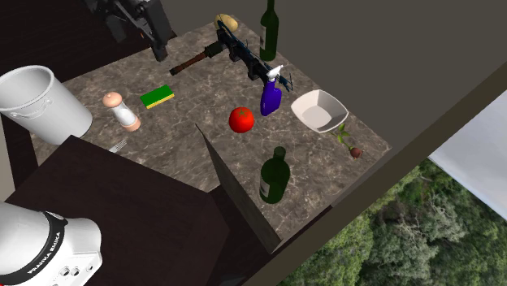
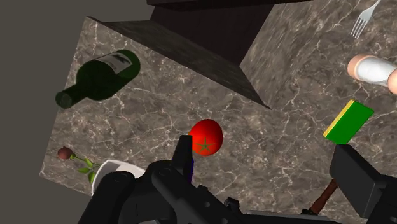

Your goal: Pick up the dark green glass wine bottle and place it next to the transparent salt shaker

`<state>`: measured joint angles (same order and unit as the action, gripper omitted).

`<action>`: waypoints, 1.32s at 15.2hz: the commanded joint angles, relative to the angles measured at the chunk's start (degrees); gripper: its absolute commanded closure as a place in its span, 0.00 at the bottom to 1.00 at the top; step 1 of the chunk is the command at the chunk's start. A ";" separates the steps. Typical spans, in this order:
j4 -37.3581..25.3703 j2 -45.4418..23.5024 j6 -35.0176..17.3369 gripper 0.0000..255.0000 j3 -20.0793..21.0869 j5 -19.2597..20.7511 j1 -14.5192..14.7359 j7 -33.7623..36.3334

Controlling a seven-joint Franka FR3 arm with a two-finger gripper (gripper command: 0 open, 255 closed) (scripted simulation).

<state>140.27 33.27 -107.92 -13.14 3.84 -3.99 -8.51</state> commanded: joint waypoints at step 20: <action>-12.66 -39.42 -19.59 0.00 -17.40 -7.82 -6.21 -25.44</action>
<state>129.07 -3.44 -126.85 -30.10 -2.54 -9.61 -32.16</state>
